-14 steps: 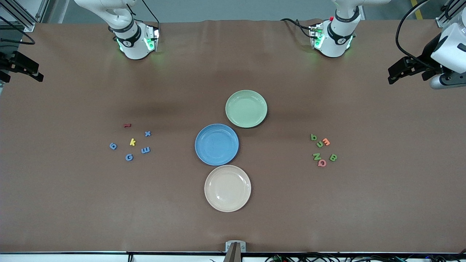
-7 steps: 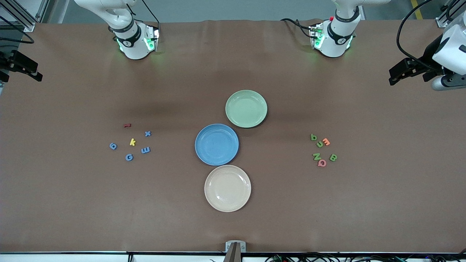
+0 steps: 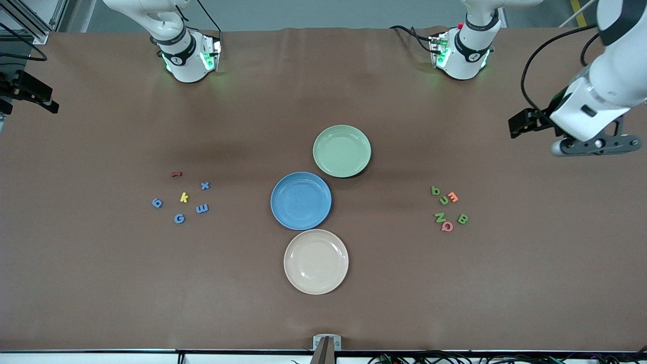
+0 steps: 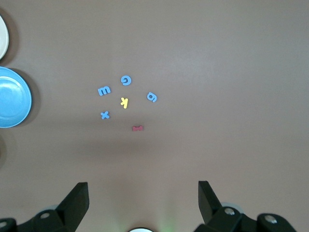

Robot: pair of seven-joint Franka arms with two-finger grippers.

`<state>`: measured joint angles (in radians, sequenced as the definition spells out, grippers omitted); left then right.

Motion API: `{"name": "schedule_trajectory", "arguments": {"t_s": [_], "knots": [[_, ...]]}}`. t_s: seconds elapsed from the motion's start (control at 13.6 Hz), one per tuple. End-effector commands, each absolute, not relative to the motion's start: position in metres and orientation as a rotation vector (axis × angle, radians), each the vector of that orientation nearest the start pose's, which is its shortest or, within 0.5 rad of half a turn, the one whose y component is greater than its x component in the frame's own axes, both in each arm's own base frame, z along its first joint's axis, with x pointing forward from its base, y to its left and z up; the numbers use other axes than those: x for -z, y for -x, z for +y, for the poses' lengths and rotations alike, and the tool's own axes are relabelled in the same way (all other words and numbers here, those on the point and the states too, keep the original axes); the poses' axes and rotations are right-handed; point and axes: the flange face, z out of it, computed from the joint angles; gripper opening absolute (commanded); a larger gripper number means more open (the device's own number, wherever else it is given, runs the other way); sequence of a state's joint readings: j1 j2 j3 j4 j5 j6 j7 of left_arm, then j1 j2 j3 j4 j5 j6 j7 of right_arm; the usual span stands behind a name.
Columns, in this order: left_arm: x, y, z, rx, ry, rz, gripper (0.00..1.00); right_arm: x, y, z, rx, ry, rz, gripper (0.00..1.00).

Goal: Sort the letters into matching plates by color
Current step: 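Move the left gripper to green letters while the right gripper reaches blue letters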

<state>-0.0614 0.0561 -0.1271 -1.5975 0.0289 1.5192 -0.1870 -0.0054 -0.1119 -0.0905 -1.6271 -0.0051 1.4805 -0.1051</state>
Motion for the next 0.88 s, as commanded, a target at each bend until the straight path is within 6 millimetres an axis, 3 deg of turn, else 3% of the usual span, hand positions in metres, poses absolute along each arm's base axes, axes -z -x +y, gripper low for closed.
{"name": "schedule_trajectory", "arguments": {"t_s": [0.0, 0.07, 0.22, 0.29, 0.44, 0.81], "knots": [[-0.549, -0.549, -0.120, -0.192, 3.088, 0.035, 1.00, -0.614, -0.536, -0.059, -0.140, 3.147, -0.014, 1.00], [-0.537, -0.547, -0.127, -0.195, 3.086, 0.027, 1.00, -0.609, -0.542, -0.066, -0.112, 3.152, 0.005, 1.00], [-0.510, -0.543, -0.145, -0.191, 3.082, -0.017, 1.00, -0.573, -0.565, -0.084, -0.156, 3.143, 0.050, 1.00], [-0.499, -0.540, -0.151, -0.190, 3.080, -0.033, 1.00, -0.567, -0.569, -0.091, -0.158, 3.149, 0.063, 1.00], [-0.476, -0.536, -0.162, -0.175, 3.082, -0.056, 1.00, -0.552, -0.574, -0.092, -0.192, 3.148, 0.077, 1.00], [-0.423, -0.526, -0.187, -0.171, 3.084, -0.141, 1.00, -0.482, -0.580, -0.086, -0.253, 3.110, 0.090, 1.00]]}}
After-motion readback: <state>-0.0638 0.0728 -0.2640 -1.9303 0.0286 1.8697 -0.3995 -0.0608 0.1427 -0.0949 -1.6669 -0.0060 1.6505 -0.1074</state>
